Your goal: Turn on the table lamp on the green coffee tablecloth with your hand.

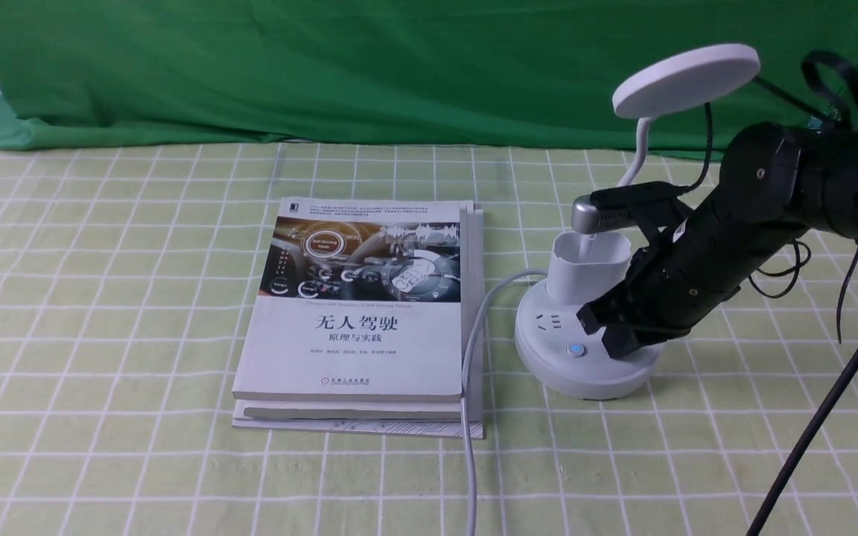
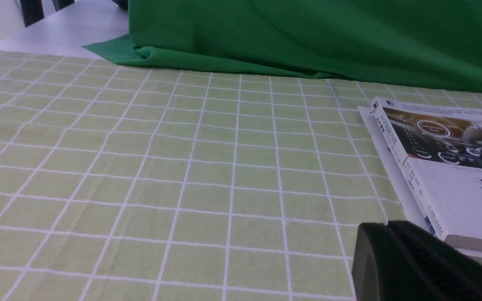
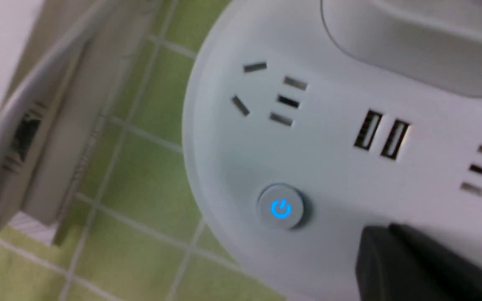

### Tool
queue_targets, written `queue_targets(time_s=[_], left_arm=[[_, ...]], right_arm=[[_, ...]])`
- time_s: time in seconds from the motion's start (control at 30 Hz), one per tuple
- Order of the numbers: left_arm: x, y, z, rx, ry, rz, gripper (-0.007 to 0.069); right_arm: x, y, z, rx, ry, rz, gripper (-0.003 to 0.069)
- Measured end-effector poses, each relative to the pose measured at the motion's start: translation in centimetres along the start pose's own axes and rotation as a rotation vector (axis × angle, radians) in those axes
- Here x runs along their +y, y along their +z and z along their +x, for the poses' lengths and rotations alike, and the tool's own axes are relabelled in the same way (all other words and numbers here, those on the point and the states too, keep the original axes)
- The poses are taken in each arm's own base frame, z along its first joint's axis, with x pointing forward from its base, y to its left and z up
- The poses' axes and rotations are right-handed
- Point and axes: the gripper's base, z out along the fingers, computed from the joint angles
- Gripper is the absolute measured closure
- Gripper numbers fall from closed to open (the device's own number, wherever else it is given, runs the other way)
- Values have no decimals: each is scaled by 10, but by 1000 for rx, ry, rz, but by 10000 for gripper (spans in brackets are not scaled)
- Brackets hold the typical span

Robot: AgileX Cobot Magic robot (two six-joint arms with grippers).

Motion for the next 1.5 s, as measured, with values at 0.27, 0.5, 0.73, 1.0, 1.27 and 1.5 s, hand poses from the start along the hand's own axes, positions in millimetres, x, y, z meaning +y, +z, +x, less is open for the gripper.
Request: queue_targets(time_s=[0.27, 0.5, 0.73, 1.0, 1.27, 1.5], left_arm=[[0, 0, 0, 0, 0, 0, 622], [0, 0, 0, 0, 0, 0, 622], [0, 0, 0, 0, 0, 0, 622], [0, 0, 0, 0, 0, 0, 622], [0, 0, 0, 0, 0, 0, 622], [0, 0, 0, 0, 0, 0, 622]], right_arm=[[1, -4, 0, -5, 3, -7, 627], [7, -36, 2, -62, -17, 2, 627], [8, -31, 27, 1, -7, -4, 627], [20, -85, 68, -111, -20, 10, 627], [33, -133, 137, -253, -4, 18, 625], [44, -173, 180, -424, 51, 7, 617]])
